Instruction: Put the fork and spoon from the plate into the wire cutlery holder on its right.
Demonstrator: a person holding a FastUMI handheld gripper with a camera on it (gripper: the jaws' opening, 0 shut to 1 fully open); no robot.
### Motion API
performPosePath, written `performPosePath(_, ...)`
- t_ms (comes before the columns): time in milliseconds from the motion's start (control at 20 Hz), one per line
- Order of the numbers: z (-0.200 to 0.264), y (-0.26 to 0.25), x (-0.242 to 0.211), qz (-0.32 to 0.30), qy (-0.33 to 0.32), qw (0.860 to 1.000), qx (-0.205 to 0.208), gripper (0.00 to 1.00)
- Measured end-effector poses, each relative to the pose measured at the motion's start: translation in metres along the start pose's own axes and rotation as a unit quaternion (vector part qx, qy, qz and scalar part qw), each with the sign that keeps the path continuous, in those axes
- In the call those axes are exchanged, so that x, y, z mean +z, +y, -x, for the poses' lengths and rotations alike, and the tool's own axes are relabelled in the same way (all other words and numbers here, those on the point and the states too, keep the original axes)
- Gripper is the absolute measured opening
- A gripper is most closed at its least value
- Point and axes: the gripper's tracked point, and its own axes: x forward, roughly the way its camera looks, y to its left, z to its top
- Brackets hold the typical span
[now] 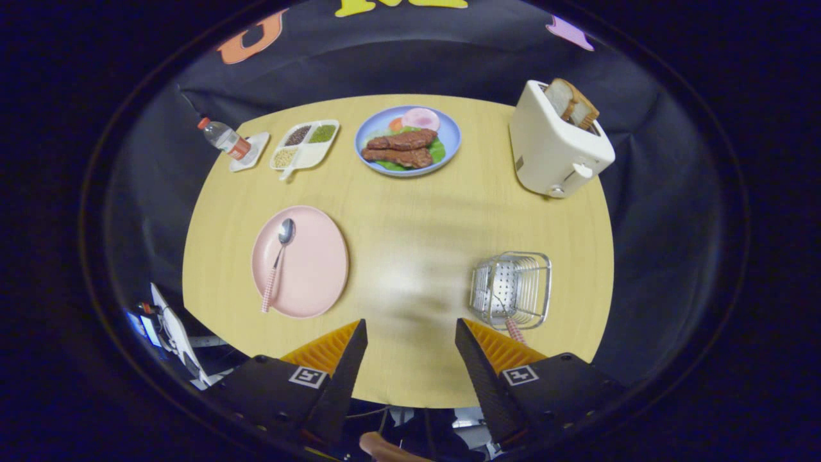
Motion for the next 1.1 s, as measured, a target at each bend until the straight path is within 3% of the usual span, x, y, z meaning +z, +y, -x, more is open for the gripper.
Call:
performPosePath(150, 0.001, 0.034, 0.007, 0.001, -0.059, 0.998, 0.003, 0.87)
performPosePath(250, 0.0, 0.051, 0.013, 0.001, -0.103, 0.995, -0.006, 0.96)
performPosePath(700, -0.024, 0.151, 0.008, 0.035, -0.223, 0.974, 0.011, 0.96)
performPosePath(900, -0.052, 0.192, 0.006, 0.054, -0.238, 0.969, 0.019, 0.96)
performPosePath(1100, -0.093, 0.214, 0.001, 0.032, -0.21, 0.977, 0.005, 0.96)
